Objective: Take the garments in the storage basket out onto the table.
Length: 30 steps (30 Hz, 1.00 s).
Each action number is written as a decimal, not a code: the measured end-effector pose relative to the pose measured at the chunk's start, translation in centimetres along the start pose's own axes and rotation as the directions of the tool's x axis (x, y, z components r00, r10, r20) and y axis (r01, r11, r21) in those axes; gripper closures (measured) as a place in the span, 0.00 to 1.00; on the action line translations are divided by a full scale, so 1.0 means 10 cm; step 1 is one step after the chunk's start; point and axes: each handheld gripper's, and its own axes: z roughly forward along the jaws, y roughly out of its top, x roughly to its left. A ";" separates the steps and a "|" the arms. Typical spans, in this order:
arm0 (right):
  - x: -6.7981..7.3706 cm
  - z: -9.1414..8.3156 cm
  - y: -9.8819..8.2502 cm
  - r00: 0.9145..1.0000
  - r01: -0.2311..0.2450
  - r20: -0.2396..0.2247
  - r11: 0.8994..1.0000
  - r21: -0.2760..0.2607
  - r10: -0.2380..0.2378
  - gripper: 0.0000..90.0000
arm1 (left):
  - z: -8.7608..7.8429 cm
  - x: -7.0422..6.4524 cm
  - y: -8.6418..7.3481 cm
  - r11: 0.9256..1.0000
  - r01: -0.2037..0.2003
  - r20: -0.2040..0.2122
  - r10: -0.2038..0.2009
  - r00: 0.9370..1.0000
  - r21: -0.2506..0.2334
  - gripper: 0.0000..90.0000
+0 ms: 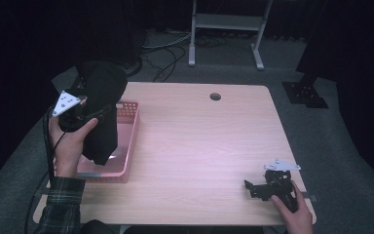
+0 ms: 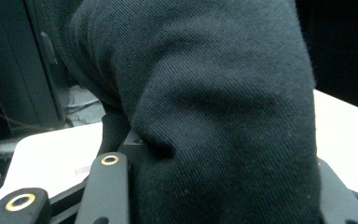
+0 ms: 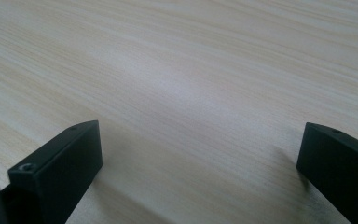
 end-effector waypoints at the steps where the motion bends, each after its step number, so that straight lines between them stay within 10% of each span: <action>1: 0.00 0.00 0.00 1.000 0.000 0.000 1.000 0.000 0.000 0.00 | -0.01 -0.01 0.02 1.000 0.000 0.003 0.000 1.000 -0.007 0.57; 30: 0.00 0.00 0.00 1.000 0.000 0.000 1.000 -0.001 0.000 0.00 | -0.15 -0.36 0.35 0.998 0.014 0.082 -0.009 0.997 -0.059 0.57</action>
